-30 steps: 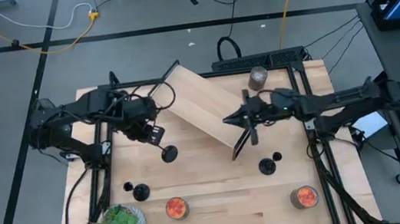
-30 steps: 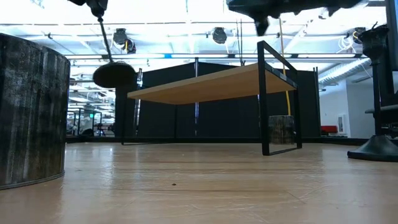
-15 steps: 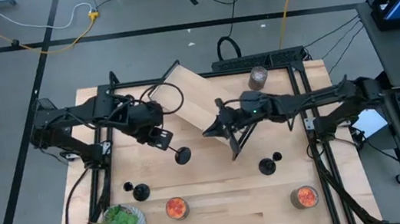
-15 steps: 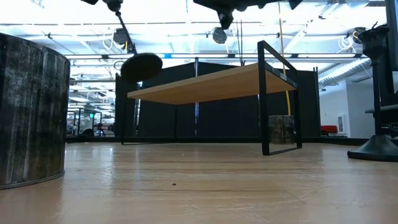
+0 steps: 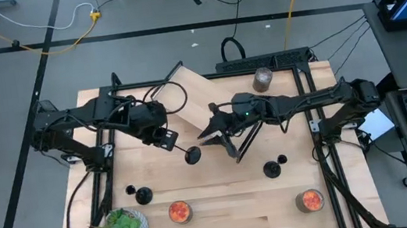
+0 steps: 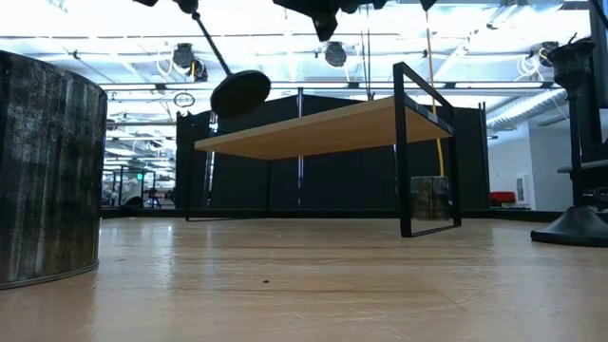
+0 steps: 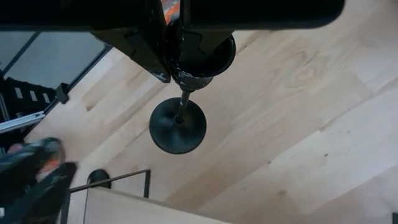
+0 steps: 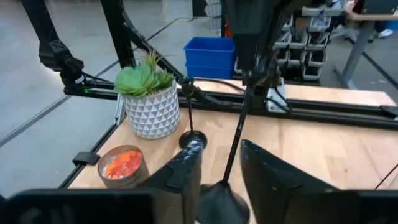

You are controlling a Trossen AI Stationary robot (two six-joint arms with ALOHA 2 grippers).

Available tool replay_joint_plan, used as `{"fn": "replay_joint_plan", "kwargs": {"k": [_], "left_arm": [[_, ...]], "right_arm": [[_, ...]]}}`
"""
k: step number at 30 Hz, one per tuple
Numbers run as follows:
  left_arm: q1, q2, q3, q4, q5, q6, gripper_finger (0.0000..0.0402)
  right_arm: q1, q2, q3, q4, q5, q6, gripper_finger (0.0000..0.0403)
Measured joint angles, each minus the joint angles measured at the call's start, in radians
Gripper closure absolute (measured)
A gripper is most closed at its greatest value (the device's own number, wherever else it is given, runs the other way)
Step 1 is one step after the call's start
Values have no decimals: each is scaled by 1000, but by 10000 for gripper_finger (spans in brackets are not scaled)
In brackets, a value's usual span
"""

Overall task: Pick & Place candle stick holders
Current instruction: Put the top left black candle holder on the shelf

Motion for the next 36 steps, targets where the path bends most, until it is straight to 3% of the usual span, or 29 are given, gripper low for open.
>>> {"fn": "replay_joint_plan", "kwargs": {"k": [9, 16, 28, 33, 36], "left_arm": [[0, 0, 0, 102, -18, 15, 387], [-10, 25, 0, 223, 3, 33, 387], [-23, 46, 45, 222, 0, 23, 387], [-24, 105, 93, 212, 19, 54, 387], [-30, 137, 120, 168, 33, 66, 387]], "right_arm": [[-2, 1, 22, -3, 56, 2, 229], [-10, 1, 22, -4, 79, 3, 225], [-10, 21, 25, -9, 20, 56, 224], [-9, 92, 105, -33, -33, 74, 224], [-6, 118, 170, -135, -36, 53, 224]]}}
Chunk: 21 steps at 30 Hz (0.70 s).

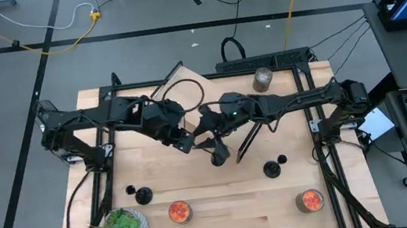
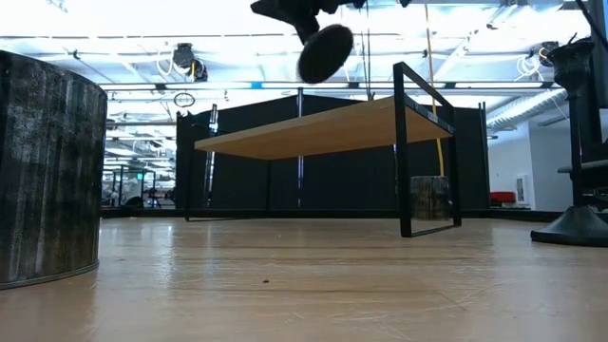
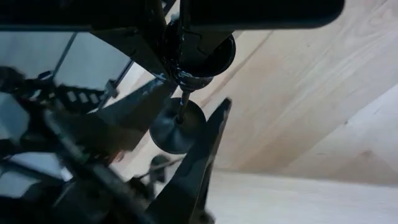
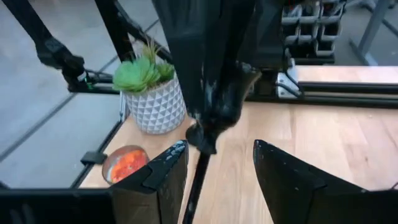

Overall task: Pick & Place candle stick holders
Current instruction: Put the top left black candle holder on the shelf

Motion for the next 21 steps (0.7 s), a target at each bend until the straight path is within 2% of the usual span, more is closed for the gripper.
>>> {"fn": "replay_joint_plan", "kwargs": {"k": [5, 16, 21], "left_arm": [[0, 43, 67, -92, -6, 12, 387], [2, 79, 117, -75, -6, 59, 387], [2, 91, 117, -57, -2, 73, 387]], "right_arm": [[0, 20, 48, -59, -20, -19, 224], [0, 20, 48, -54, -21, -4, 227], [0, 20, 48, -49, -21, 3, 251]]}}
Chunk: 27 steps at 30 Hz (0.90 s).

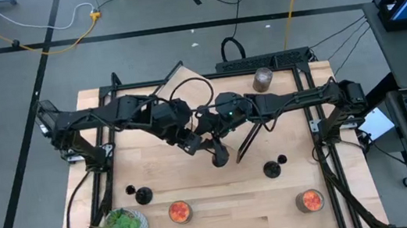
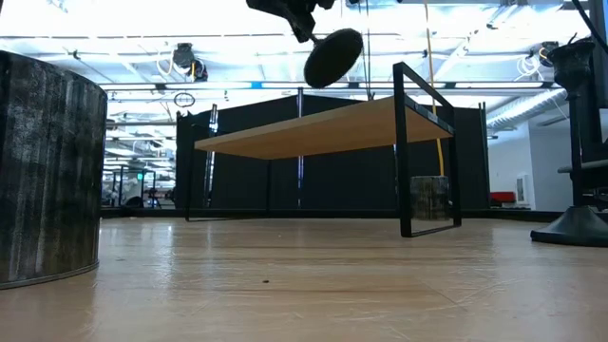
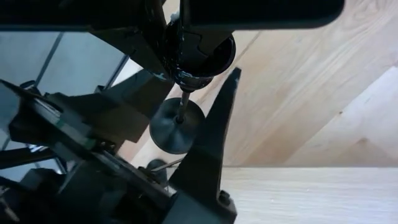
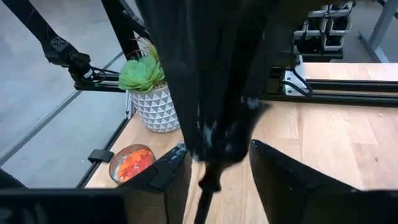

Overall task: Pick & Place candle stick holders
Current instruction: Put the top left black candle holder on the shelf

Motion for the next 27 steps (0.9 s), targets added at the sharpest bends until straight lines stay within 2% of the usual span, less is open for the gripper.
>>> {"fn": "replay_joint_plan", "kwargs": {"k": [15, 27], "left_arm": [[0, -1, -1, 15, -2, 14, 387], [0, -1, -1, 17, -1, 25, 386]], "right_arm": [[0, 2, -2, -8, -3, 23, 379], [0, 2, -2, -6, 2, -1, 382]]}}
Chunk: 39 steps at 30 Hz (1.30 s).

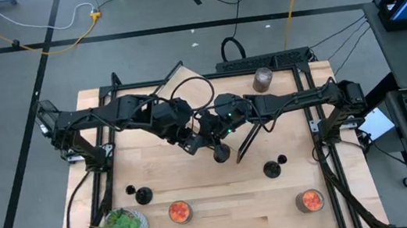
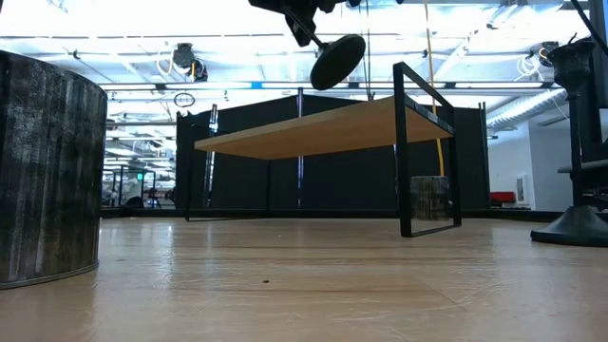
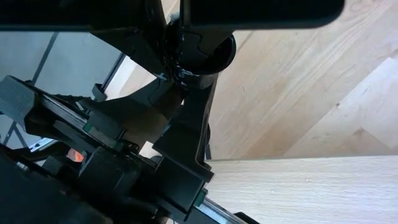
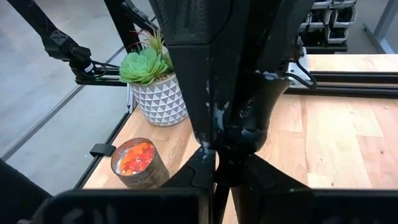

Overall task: Pick & Place candle stick holders
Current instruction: Put the top left black candle holder on the shelf

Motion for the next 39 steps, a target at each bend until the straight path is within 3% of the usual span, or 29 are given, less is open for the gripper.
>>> {"fn": "replay_joint_plan", "kwargs": {"k": [12, 20, 36, 39], "left_arm": [[-1, -11, 0, 49, 7, 28, 270], [12, -23, -1, 50, 10, 66, 216], [68, -162, -1, -1, -204, 121, 225], [68, -172, -2, -16, -282, 148, 232]], "right_arm": [[0, -2, 2, 9, 4, -34, 382], [-1, -2, 2, 8, 11, -31, 382], [-18, -15, 2, 53, 58, -27, 383], [-29, -40, 4, 66, 128, -54, 383]]}}
